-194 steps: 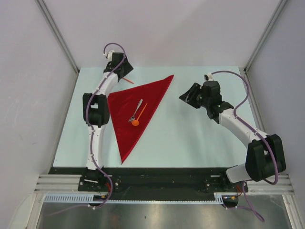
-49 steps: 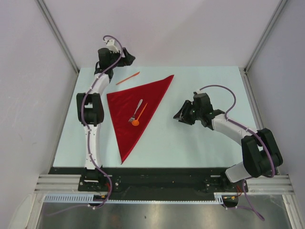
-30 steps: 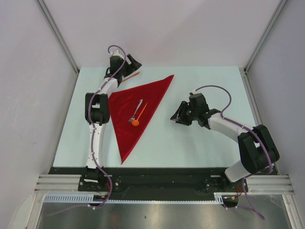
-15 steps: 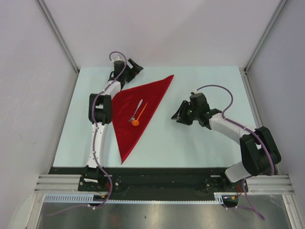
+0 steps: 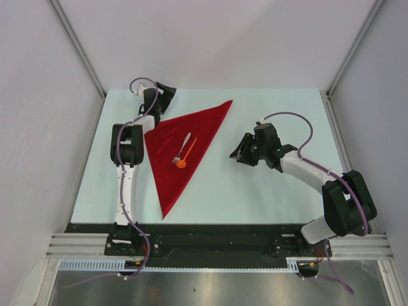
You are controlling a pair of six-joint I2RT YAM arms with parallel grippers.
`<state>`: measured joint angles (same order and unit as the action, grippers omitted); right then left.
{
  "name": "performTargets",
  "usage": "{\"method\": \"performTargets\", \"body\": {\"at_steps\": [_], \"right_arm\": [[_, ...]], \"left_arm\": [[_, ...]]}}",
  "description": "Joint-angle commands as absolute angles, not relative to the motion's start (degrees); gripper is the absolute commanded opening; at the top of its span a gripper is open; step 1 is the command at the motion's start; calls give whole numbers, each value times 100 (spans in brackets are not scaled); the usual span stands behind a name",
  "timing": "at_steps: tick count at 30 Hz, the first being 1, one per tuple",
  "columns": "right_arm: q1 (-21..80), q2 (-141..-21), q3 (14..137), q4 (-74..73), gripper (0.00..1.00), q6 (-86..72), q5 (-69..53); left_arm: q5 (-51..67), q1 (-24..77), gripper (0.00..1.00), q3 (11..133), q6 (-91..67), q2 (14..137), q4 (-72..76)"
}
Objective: Fold the napkin, place the utensils inside, and roll it up
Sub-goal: Grab a utensil with the left arm
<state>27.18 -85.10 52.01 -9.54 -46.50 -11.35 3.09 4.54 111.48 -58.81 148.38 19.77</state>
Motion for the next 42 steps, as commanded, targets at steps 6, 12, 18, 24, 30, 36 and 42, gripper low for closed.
{"method": "performTargets", "body": {"at_steps": [6, 12, 18, 24, 30, 36, 42], "right_arm": [[2768, -8490, 5405, -932, 45, -4676, -1020], [2786, -8552, 5423, -897, 45, -4684, -1037], [2821, -8578, 5414, -896, 45, -4693, -1028], [2848, -8604, 5414, -861, 45, -4702, -1037], [2883, -8754, 5467, -791, 45, -4702, -1116], [2892, -8807, 5528, -870, 45, -4702, -1134], [2865, -8745, 5537, -1002, 45, -4649, -1107]], "left_arm": [[-545, 35, 100, 10055, -6284, 14256, 2267], [-852, -184, 100, 9387, -6363, 13914, 2628], [-582, -255, 100, 9263, -5829, 13755, 2935], [-132, -246, 100, 8913, -4572, 13176, 3498], [744, -272, 100, 9517, -3747, 13253, 3158], [1177, -290, 98, 11493, -1763, 13947, 1149], [1283, -369, 96, 14044, 156, 15020, -1324]]}}
